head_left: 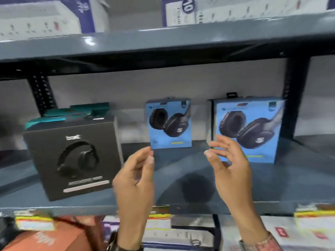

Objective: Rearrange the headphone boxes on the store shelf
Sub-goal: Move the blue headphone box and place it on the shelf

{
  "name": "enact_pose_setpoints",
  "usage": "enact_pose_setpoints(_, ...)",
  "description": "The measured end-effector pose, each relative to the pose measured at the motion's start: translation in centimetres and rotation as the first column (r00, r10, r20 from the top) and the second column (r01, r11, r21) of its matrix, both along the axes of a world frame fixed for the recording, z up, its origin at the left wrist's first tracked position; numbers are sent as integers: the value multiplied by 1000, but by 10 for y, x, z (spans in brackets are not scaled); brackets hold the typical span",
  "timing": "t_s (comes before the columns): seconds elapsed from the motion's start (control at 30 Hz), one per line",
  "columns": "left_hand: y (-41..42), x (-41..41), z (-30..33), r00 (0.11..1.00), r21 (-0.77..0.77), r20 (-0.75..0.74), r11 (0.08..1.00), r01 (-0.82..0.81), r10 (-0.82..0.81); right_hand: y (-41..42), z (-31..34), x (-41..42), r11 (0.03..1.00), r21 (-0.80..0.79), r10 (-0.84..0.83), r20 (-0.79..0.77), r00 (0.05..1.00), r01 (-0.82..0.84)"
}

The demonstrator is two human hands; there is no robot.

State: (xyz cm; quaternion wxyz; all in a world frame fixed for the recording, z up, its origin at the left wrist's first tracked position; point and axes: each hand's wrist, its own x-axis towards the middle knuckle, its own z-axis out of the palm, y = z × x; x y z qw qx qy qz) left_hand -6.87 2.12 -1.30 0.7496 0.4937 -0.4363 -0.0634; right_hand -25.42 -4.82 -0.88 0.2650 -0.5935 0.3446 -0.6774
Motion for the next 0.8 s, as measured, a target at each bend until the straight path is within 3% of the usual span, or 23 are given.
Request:
enact_pose_setpoints(0.17, -65, -87, 9, 951, 191, 117, 946, 261, -286, -46, -4, -95, 992, 13, -129, -24, 991, 129)
enact_pose_setpoints(0.3, -110, -127, 13, 930, 296, 141, 911, 288, -340, -79, -8, -142, 959, 21, -280, -47, 959, 281)
enact_pose_setpoints(0.4, -140, -140, 16, 923, 405, 67, 856, 321, -378, -101, -12, -165, 926, 100, -350, -132, 927, 364)
enact_pose_setpoints(0.57, -179, -141, 14, 856, 528, -84, 706, 473, -511, -125, -6, -177, 920, 252, -231, -275, 933, 302)
enact_pose_setpoints(0.7, -191, -141, 3, 860, 484, 7, 754, 444, -511, -134, -7, -174, 917, 310, -161, -293, 942, 253)
enact_pose_setpoints(0.8, -182, -141, 1, 885, 477, 44, 788, 389, -463, -130, -6, -173, 904, 290, -222, -311, 924, 315)
